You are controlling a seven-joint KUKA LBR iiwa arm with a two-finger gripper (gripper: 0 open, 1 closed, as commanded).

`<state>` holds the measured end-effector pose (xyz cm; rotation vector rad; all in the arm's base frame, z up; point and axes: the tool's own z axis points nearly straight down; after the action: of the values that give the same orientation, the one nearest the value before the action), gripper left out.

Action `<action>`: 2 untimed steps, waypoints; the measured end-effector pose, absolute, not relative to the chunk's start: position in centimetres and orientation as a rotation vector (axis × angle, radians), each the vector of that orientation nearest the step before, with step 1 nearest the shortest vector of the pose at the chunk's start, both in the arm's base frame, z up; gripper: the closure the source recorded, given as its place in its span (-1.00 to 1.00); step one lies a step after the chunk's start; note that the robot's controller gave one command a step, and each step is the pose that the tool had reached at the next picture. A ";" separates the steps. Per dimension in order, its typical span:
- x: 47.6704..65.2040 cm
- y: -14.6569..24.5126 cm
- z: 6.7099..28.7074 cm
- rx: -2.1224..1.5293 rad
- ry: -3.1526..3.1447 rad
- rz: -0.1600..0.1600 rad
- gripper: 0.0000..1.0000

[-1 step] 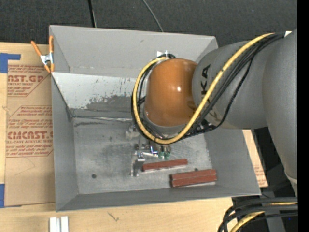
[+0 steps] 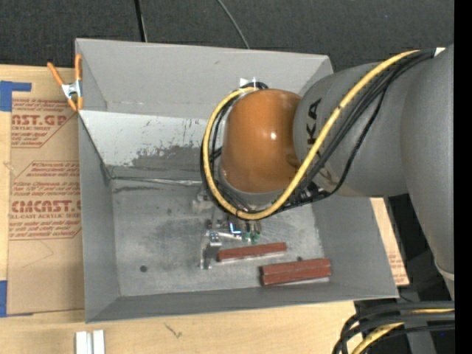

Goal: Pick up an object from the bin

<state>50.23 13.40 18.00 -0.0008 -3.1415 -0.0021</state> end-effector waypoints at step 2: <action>52.4 5.9 7.7 0.145 -3.139 -0.005 1.00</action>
Offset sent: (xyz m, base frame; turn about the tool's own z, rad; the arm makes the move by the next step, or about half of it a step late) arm 0.0208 -0.0779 -0.1064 -0.0909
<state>52.43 5.86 7.71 0.1449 -3.1388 -0.0051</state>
